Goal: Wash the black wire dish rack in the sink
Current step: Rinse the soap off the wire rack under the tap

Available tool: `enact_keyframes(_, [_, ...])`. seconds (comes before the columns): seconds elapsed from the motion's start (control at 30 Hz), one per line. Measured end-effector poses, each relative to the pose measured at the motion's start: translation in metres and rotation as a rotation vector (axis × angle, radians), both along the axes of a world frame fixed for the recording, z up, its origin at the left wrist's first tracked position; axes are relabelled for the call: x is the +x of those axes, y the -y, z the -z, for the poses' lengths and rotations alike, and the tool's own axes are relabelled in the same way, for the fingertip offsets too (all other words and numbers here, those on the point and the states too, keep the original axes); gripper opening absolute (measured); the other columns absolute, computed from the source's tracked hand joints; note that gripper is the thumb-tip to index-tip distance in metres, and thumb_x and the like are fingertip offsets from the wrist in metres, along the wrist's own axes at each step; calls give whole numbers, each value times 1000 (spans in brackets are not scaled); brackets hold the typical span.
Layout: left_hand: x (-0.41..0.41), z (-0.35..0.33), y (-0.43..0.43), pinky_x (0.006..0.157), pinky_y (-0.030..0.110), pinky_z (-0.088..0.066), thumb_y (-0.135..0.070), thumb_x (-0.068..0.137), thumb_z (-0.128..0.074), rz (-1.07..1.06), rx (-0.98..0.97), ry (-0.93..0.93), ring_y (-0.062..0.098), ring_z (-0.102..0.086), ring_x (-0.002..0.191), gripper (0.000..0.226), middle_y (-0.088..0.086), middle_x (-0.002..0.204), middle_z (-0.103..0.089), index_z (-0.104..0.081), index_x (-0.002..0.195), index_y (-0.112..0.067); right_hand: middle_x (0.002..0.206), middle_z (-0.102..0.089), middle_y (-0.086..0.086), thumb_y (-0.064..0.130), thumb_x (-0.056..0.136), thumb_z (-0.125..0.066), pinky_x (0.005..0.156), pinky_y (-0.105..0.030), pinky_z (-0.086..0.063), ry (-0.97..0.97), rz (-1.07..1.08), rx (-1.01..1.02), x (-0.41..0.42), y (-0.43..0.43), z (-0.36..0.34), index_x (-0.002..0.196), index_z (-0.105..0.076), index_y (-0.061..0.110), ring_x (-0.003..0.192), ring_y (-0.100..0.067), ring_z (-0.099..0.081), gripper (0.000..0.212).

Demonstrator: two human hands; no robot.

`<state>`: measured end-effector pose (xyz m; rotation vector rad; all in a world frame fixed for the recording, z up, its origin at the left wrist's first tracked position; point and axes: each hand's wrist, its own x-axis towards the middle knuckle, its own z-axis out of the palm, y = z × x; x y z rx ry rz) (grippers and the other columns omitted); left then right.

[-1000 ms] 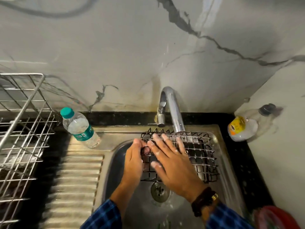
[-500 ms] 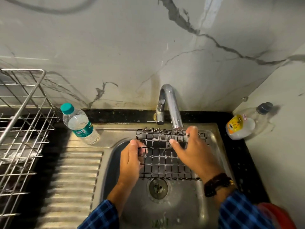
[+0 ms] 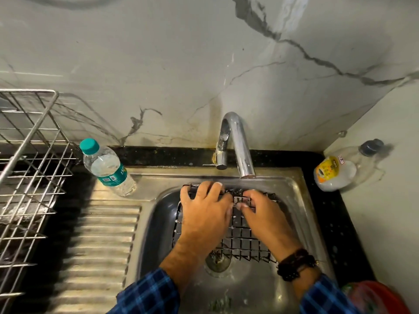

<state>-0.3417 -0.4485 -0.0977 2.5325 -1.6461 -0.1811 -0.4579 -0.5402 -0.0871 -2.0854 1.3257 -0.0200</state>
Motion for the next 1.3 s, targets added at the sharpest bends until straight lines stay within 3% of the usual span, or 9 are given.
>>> enact_keyframes(0.23, [1, -9, 9, 117, 62, -16, -37, 97, -59, 134, 286, 35, 26, -33, 143, 46, -2, 147, -44, -46, 141, -33, 105, -73, 4, 28, 102, -50, 82, -40, -57, 17, 67, -121, 8, 5, 9, 111, -67, 29, 91, -16, -67, 20])
enact_keyframes(0.43, [16, 2, 8, 105, 58, -39, -48, 105, -35, 66, 282, -117, 24, -49, 129, 37, 2, 138, -49, -56, 131, -32, 118, -71, 7, 26, 102, -52, 89, -27, -52, 92, -35, -50, 13, 5, 1, 131, -63, 29, 105, -12, -65, 31])
enact_keyframes(0.53, [21, 4, 8, 96, 49, -51, -51, 104, -33, 41, 215, -165, 24, -51, 124, 40, 2, 134, -50, -57, 128, -30, 120, -69, 5, 28, 100, -54, 86, -27, -52, -17, -114, -294, 10, -9, -3, 141, -52, 32, 108, -14, -64, 41])
enact_keyframes(0.67, [23, -4, 11, 88, 40, -54, -51, 102, -36, 152, 86, -191, 20, -57, 115, 39, -1, 124, -56, -63, 122, -32, 125, -64, -8, 28, 77, -74, 90, -54, -49, -94, -125, -685, -3, -32, 6, 119, -69, 25, 116, -30, -52, 43])
enact_keyframes(0.77, [25, -3, 13, 82, 33, -52, -48, 100, -41, 234, 80, -156, 15, -59, 109, 35, -6, 119, -59, -67, 118, -34, 125, -66, 0, 24, 83, -59, 112, -61, -30, -13, -321, -655, -10, -17, 17, 109, -67, 23, 124, -23, -56, 27])
enact_keyframes(0.93, [24, 6, 7, 79, 32, -52, -55, 99, -35, 233, 65, -170, 12, -62, 103, 42, -10, 114, -61, -68, 112, -33, 140, -57, 5, 40, 90, -34, 115, -58, -27, -176, -559, -488, -17, 9, 13, 108, -67, 32, 132, -22, -49, 38])
enact_keyframes(1.07, [18, -2, 7, 86, 35, -53, -48, 102, -39, 309, 77, -168, 16, -62, 107, 32, -5, 116, -63, -58, 117, -25, 131, -49, 13, 51, 89, -43, 90, -34, -48, -174, -780, -320, -23, 32, 2, 95, -70, 34, 100, -12, -54, 33])
enact_keyframes(1.17, [14, -7, 5, 91, 39, -53, -37, 102, -49, 285, 10, -204, 23, -61, 113, 26, 0, 122, -64, -54, 120, -19, 133, -48, 16, 51, 95, -51, 84, -21, -49, -217, -878, -260, -29, 34, 3, 115, -66, 36, 97, -7, -58, 29])
enact_keyframes(1.3, [6, -5, -5, 99, 40, -52, -48, 97, -48, 122, -124, -127, 30, -48, 129, 42, 2, 144, -53, -56, 133, -27, 104, -61, 11, 41, 78, -78, 56, -23, -50, -154, -842, -469, -28, 17, 3, 97, -71, 35, 73, -10, -63, 21])
